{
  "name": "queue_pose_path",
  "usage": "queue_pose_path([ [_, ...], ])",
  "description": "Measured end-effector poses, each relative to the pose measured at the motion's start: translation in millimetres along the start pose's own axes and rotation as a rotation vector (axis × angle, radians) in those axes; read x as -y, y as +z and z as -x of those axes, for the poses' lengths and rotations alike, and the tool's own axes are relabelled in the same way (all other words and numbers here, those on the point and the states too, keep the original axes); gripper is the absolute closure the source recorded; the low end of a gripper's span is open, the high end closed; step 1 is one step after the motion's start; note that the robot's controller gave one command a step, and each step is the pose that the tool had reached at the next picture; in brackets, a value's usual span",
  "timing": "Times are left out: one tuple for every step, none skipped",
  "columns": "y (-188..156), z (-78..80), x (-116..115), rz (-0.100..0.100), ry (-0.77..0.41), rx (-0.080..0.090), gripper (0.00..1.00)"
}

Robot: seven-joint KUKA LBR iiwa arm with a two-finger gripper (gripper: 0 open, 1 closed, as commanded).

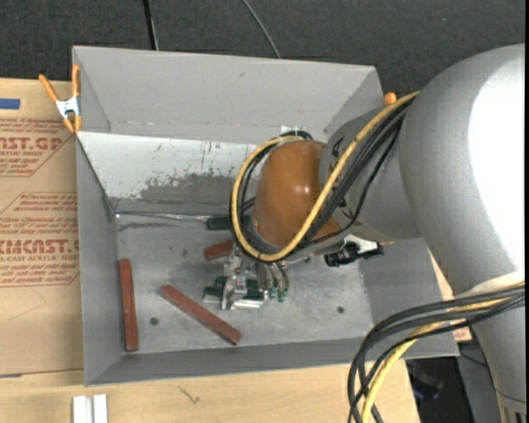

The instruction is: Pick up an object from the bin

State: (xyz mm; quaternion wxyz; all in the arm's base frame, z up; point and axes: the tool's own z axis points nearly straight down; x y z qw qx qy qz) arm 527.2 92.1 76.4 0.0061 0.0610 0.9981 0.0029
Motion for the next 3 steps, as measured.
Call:
queue_pose_path([
  [-3, -1.0, 0, -0.001, -0.002, -0.003, 1.00],
  [-55, -2.6, 1, -0.005, -0.018, -0.012, 1.00],
  [-139, 10.8, 2, -0.005, -0.164, -0.011, 1.00],
])
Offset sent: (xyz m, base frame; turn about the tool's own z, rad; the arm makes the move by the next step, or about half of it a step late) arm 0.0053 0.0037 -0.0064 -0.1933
